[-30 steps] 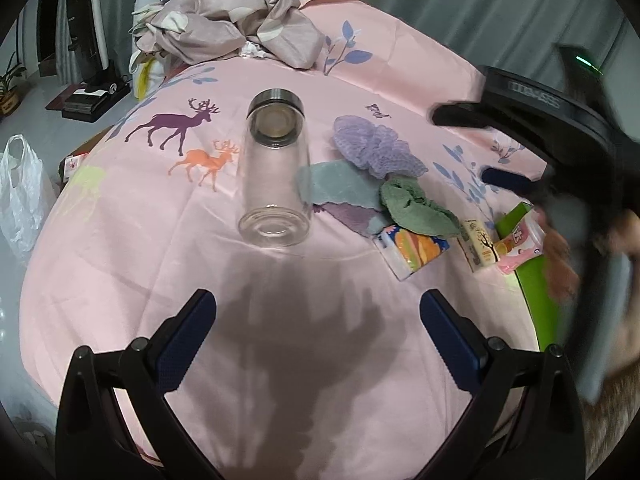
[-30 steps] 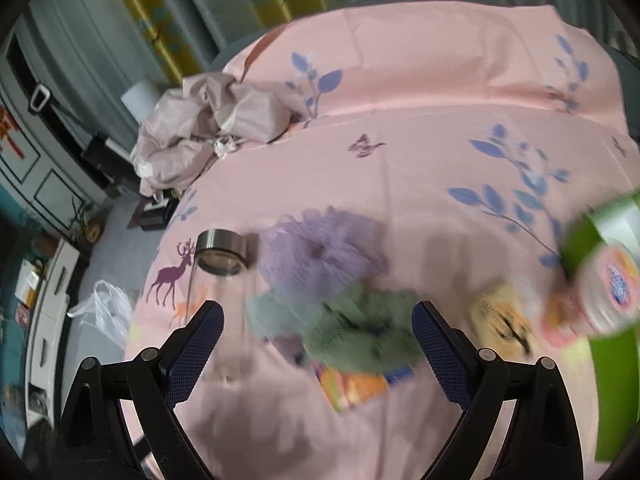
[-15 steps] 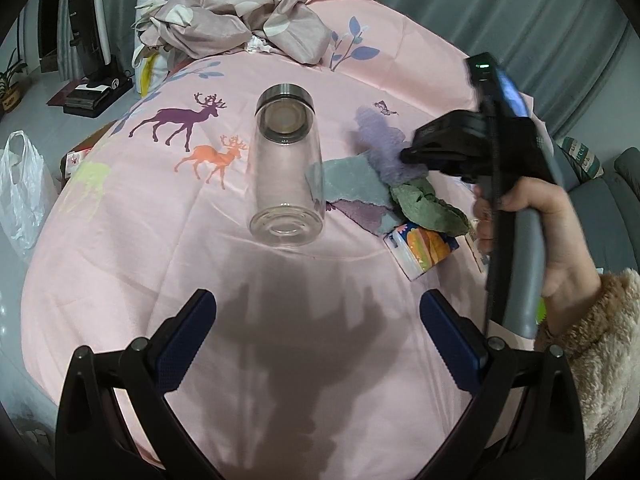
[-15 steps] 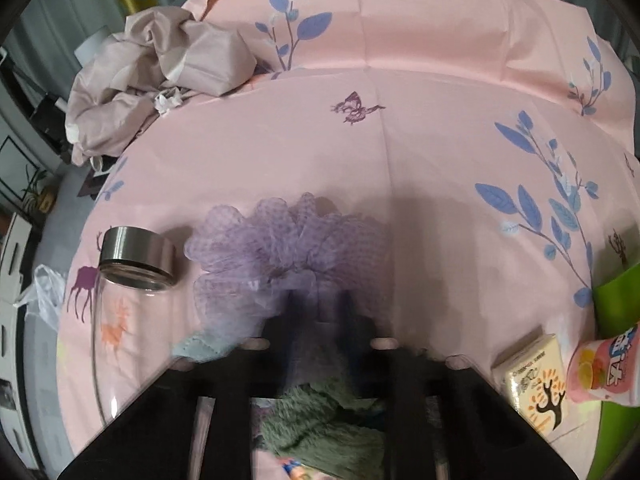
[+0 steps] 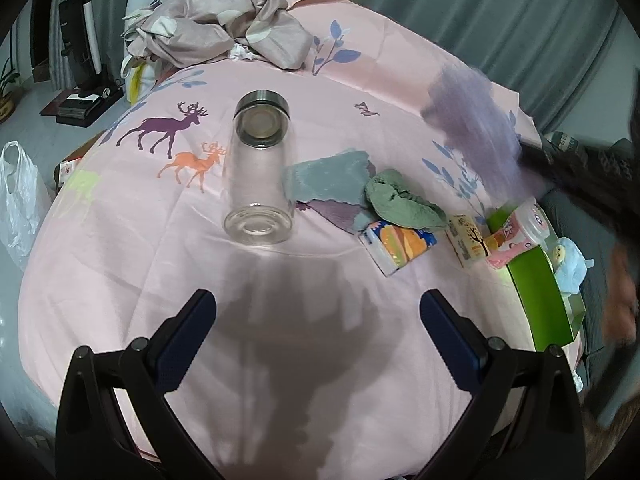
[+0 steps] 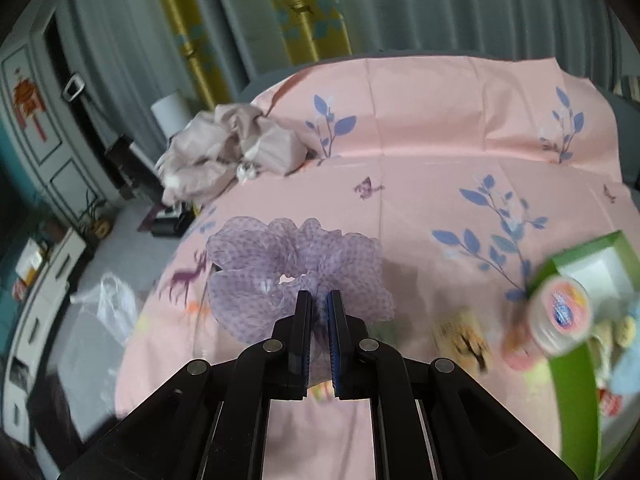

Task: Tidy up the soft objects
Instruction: 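Move the right gripper to the purple mesh bath puff and grasp it, then lift the bath puff with the right gripper and carry it over the box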

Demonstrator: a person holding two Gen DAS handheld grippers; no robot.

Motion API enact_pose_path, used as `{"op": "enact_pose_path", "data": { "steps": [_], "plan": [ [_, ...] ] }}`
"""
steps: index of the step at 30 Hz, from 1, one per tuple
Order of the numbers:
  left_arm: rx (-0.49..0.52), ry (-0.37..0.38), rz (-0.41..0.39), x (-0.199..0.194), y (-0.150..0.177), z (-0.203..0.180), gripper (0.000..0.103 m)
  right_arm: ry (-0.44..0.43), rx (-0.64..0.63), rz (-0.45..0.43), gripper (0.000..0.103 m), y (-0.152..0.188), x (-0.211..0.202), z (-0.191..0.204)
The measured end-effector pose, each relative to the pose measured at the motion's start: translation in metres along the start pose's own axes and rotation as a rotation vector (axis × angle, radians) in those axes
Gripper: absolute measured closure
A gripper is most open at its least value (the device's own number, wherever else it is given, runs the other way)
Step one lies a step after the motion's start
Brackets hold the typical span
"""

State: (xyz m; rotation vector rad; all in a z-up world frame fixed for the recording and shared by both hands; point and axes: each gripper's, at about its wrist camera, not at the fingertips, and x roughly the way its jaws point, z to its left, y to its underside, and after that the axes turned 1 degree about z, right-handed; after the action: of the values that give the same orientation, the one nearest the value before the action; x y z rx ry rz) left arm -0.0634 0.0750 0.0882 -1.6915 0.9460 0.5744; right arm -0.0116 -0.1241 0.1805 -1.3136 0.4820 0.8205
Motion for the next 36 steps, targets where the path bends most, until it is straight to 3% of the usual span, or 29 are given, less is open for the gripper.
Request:
{"op": "enact_pose_path", "data": {
  "steps": [5, 11, 17, 20, 21, 22, 24, 29, 36],
  "plan": [
    [0.009, 0.005, 0.004, 0.001, 0.003, -0.007, 0.001, 0.009, -0.033, 0.077, 0.094, 0.044, -0.009, -0.007],
    [0.027, 0.006, 0.015, 0.002, 0.008, -0.015, 0.001, 0.017, -0.002, 0.249, 0.094, 0.100, 0.011, -0.019],
    [0.048, 0.015, 0.050, 0.011, 0.016, -0.024, 0.002, -0.012, 0.057, 0.345, 0.092, 0.121, 0.024, -0.030],
    [0.067, 0.040, 0.070, 0.014, 0.022, -0.030, 0.003, -0.031, 0.103, 0.324, 0.073, 0.119, 0.014, -0.038],
    [0.075, 0.053, 0.077, 0.016, 0.023, -0.033, 0.004, -0.037, 0.118, 0.296, 0.062, 0.115, 0.006, -0.043],
    [0.080, 0.063, 0.083, 0.017, 0.025, -0.035, 0.006, -0.037, 0.127, 0.281, 0.051, 0.114, 0.002, -0.044],
    [0.094, 0.096, 0.106, 0.021, 0.029, -0.041, 0.010, -0.038, 0.162, 0.236, 0.044, 0.109, -0.009, -0.053],
    [0.121, 0.135, 0.168, 0.036, 0.039, -0.052, 0.021, -0.108, 0.247, 0.252, 0.043, 0.110, -0.001, -0.064],
    [0.148, 0.172, 0.225, 0.053, 0.049, -0.065, 0.049, -0.182, 0.288, 0.331, 0.043, 0.117, 0.034, -0.057]
  ]
}}
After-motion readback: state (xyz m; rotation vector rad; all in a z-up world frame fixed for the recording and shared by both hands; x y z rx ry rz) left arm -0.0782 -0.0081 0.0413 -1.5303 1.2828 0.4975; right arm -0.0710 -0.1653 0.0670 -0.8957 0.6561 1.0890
